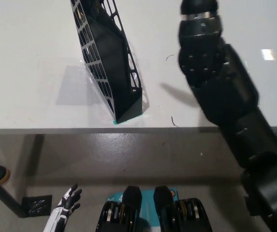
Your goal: A notebook is kept standing on the table on the right hand side and a black shelf is kept on the left hand side and the robot uses its right hand to grab the notebook and places it in the shelf
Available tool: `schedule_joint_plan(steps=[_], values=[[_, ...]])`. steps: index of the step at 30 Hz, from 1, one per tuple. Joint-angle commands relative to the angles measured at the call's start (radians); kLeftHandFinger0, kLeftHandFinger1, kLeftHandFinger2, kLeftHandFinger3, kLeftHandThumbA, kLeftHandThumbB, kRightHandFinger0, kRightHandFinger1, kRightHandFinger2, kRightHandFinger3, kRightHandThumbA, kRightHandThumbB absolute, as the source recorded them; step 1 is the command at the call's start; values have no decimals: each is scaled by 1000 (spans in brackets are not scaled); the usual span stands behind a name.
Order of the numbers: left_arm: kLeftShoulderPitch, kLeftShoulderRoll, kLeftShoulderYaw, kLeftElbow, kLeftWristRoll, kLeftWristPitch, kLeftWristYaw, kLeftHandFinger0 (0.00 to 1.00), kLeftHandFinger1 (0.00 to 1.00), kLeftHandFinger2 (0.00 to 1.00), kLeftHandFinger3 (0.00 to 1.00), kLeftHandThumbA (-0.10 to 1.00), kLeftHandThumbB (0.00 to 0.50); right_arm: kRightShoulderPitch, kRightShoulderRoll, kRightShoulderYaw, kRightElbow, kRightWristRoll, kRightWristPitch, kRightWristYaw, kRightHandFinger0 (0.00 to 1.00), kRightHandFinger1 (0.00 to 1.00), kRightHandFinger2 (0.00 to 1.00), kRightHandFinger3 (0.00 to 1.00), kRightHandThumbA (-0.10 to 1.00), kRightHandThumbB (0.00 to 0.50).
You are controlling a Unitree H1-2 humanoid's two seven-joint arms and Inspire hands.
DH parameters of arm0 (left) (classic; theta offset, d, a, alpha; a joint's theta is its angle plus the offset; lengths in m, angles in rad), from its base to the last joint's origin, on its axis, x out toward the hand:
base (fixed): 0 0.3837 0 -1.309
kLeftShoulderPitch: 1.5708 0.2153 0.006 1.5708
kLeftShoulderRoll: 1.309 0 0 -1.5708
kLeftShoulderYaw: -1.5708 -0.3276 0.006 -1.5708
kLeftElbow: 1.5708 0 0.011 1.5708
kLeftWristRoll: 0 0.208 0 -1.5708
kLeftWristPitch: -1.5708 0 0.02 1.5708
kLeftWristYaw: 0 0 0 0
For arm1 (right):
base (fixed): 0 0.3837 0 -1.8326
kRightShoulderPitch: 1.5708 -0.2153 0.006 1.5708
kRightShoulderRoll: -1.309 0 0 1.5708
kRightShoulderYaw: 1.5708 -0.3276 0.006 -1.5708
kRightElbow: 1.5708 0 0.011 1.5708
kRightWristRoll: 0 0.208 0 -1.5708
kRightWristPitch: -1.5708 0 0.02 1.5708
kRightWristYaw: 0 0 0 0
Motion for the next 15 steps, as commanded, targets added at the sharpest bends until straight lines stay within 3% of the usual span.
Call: schedule_joint_plan(steps=[1, 7, 9, 12, 13, 15], values=[[15, 7, -4, -26, 11, -18, 6, 1000, 1000, 1000, 1000, 1000, 137, -40, -127, -109, -570, 23, 205, 206, 1000, 1000, 1000, 1000, 1000, 428], [8, 11, 1, -26, 2, -17, 3, 1000, 1000, 1000, 1000, 1000, 89, 66, -185, -137, -863, 131, 246, 265, 1000, 1000, 1000, 1000, 1000, 429], [9, 13, 0, -23, 10, -22, 5, 1000, 1000, 1000, 1000, 1000, 89, 143, -215, -141, -1009, 145, 301, 301, 1000, 1000, 1000, 1000, 1000, 443], [5, 14, 0, -22, 14, -24, 7, 1000, 1000, 1000, 1000, 1000, 88, 230, -262, -145, -1114, 225, 303, 305, 1000, 1000, 1000, 1000, 1000, 452], [3, 14, 0, -22, 10, -23, 5, 1000, 1000, 1000, 1000, 1000, 75, 298, -275, -149, -1150, 181, 227, 285, 1000, 1000, 1000, 1000, 1000, 445], [2, 15, 1, -23, 25, -23, 14, 1000, 1000, 1000, 1000, 1000, 86, 435, -298, -142, -1227, 163, 202, 291, 1000, 1000, 1000, 1000, 1000, 404]])
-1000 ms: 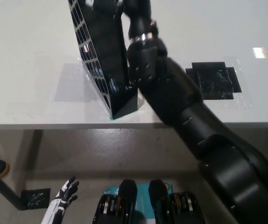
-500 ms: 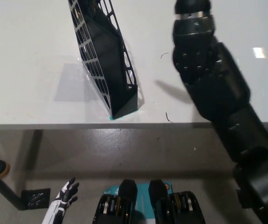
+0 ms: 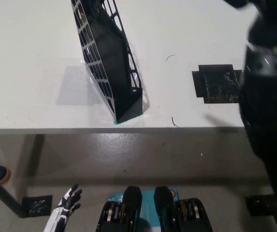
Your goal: A notebook is kept standing on the table on the right hand side and a black shelf is kept on the left hand side and the robot uses its right hand to grab the notebook and places it in the shelf
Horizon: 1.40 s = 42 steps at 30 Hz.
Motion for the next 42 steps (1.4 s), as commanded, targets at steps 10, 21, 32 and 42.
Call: schedule_joint_plan(steps=[10, 21, 32, 42], values=[[-12, 25, 1, -23, 8, -40, -2, 1000, 1000, 1000, 1000, 1000, 62, 600, -124, 12, -625, 153, -97, 124, 1000, 1000, 1000, 1000, 1000, 367], [-22, 32, 0, -21, -9, -48, -11, 1000, 1000, 1000, 1000, 1000, 62, 863, 14, 42, -293, 158, -174, 132, 1000, 1000, 1000, 1000, 1000, 339], [-30, 31, -1, -17, -6, -48, -4, 1000, 1000, 1000, 1000, 1000, 77, 878, 63, 11, 106, 330, -229, 191, 1000, 1000, 1000, 1000, 1000, 353], [-35, 33, 3, -13, -13, -53, -6, 1000, 1000, 1000, 1000, 1000, 92, 883, 96, -15, 291, 359, -246, 246, 1000, 1000, 1000, 1000, 1000, 251]])
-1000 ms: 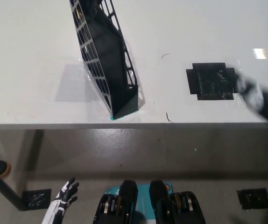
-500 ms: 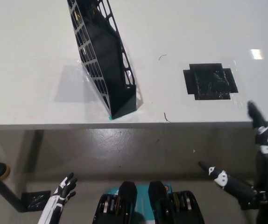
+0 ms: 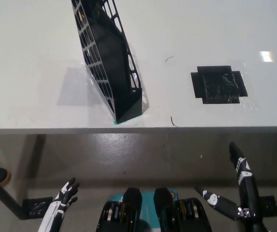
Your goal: A notebook is kept standing on the table on the right hand side and a black shelf is kept on the left hand side and the robot uses its right hand to grab the notebook and places it in the shelf
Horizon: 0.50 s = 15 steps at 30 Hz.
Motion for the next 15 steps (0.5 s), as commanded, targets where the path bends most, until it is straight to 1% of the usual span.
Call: schedule_joint_plan(steps=[1, 2, 4, 5, 6, 7, 8, 9, 10, 12, 13, 15], values=[[-14, 11, 3, -14, -10, -35, -5, 1000, 1000, 1000, 1000, 1000, 92, -3, 5, -15, 20, 50, -59, 55, 1000, 1000, 1000, 1000, 1000, 245], [-18, 12, 5, -13, -12, -36, -4, 1000, 1000, 1000, 1000, 1000, 84, 6, 1, -12, 36, 53, -67, 67, 1000, 1000, 1000, 1000, 1000, 258], [-22, 11, 8, -11, -11, -37, 0, 1000, 1000, 1000, 1000, 1000, 85, 13, 1, -12, 51, 66, -58, 81, 1000, 1000, 1000, 1000, 1000, 276], [-24, 12, 9, -11, -17, -37, -4, 1000, 1000, 1000, 1000, 1000, 85, 16, 4, -15, 53, 74, -46, 84, 1000, 1000, 1000, 1000, 1000, 297], [-27, 11, 9, -6, -18, -41, -5, 1000, 1000, 1000, 1000, 1000, 85, 18, 4, -17, 61, 68, -53, 83, 1000, 1000, 1000, 1000, 1000, 296], [-26, 11, 9, -8, -17, -38, -5, 1000, 1000, 1000, 1000, 1000, 87, 17, 4, -19, 66, 66, -57, 84, 1000, 1000, 1000, 1000, 1000, 280], [-25, 11, 8, -12, -16, -33, -6, 1000, 1000, 1000, 1000, 1000, 94, 15, 4, -21, 72, 63, -62, 84, 1000, 1000, 1000, 1000, 1000, 275], [-25, 11, 8, -12, -16, -32, -6, 1000, 1000, 1000, 1000, 1000, 96, 14, 5, -22, 74, 66, -63, 87, 1000, 1000, 1000, 1000, 1000, 275], [-25, 10, 7, -14, -11, -28, -3, 1000, 1000, 1000, 1000, 1000, 109, 12, 6, -24, 76, 68, -64, 89, 1000, 1000, 1000, 1000, 1000, 283], [-26, 8, 9, -10, -19, -31, -4, 1000, 1000, 1000, 1000, 1000, 99, 11, 8, -25, 76, 88, -53, 107, 1000, 1000, 1000, 1000, 1000, 297], [-26, 9, 8, -10, -17, -31, -5, 1000, 1000, 1000, 1000, 1000, 70, 9, 9, -27, 81, 84, -56, 105, 1000, 1000, 1000, 1000, 1000, 300], [-26, 12, 7, -10, -8, -29, -2, 1000, 1000, 1000, 1000, 1000, 68, 9, 13, -29, 83, 79, -51, 106, 1000, 1000, 1000, 1000, 1000, 301]])
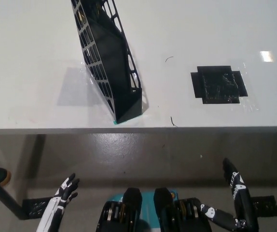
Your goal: A notebook is kept standing on the table on the right hand side and a black shelf is kept on the left hand side and the robot uses its right hand to grab the notebook and places it in the shelf
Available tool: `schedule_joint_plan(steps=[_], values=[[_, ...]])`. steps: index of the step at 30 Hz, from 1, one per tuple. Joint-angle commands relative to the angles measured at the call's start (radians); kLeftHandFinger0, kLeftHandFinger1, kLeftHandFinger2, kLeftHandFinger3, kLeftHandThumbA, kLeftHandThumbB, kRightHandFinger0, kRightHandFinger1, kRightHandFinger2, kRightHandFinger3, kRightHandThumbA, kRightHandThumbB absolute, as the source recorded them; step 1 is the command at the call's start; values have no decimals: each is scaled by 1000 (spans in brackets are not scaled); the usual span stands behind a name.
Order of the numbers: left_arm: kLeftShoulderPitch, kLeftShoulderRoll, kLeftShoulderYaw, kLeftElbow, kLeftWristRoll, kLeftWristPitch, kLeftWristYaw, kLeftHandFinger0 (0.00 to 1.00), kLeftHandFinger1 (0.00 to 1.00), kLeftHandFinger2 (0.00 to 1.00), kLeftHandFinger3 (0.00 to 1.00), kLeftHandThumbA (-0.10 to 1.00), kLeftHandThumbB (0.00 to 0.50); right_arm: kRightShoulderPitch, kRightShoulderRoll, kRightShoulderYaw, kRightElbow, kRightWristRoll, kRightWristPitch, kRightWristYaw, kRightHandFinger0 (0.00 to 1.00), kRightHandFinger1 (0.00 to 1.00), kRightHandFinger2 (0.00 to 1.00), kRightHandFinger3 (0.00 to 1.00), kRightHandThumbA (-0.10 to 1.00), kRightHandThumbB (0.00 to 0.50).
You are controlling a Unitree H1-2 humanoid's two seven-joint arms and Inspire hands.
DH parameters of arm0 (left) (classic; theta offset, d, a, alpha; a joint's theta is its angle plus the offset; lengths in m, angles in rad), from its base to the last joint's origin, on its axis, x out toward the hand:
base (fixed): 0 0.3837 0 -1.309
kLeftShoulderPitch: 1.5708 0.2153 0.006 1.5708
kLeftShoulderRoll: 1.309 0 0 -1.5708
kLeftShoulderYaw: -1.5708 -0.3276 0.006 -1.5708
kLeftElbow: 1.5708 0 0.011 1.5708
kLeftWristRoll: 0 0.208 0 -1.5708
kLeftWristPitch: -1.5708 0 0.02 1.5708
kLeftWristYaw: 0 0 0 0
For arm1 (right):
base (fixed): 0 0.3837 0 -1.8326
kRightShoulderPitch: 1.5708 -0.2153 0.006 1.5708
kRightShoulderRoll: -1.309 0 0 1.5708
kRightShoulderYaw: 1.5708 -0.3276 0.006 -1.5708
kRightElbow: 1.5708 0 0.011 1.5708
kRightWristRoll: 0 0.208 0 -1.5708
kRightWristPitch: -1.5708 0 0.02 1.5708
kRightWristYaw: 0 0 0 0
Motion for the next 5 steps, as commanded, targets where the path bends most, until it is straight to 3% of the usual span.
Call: schedule_joint_plan(steps=[1, 5], values=[[-8, 12, 4, -10, -7, -27, -2, 1000, 1000, 1000, 1000, 1000, 70, -12, 11, -17, -6, 24, -36, 34, 1000, 1000, 1000, 1000, 1000, 297], [-13, 12, 4, -10, -5, -23, -1, 1000, 1000, 1000, 1000, 1000, 89, -18, 15, -22, 6, 23, -40, 39, 1000, 1000, 1000, 1000, 1000, 296]])
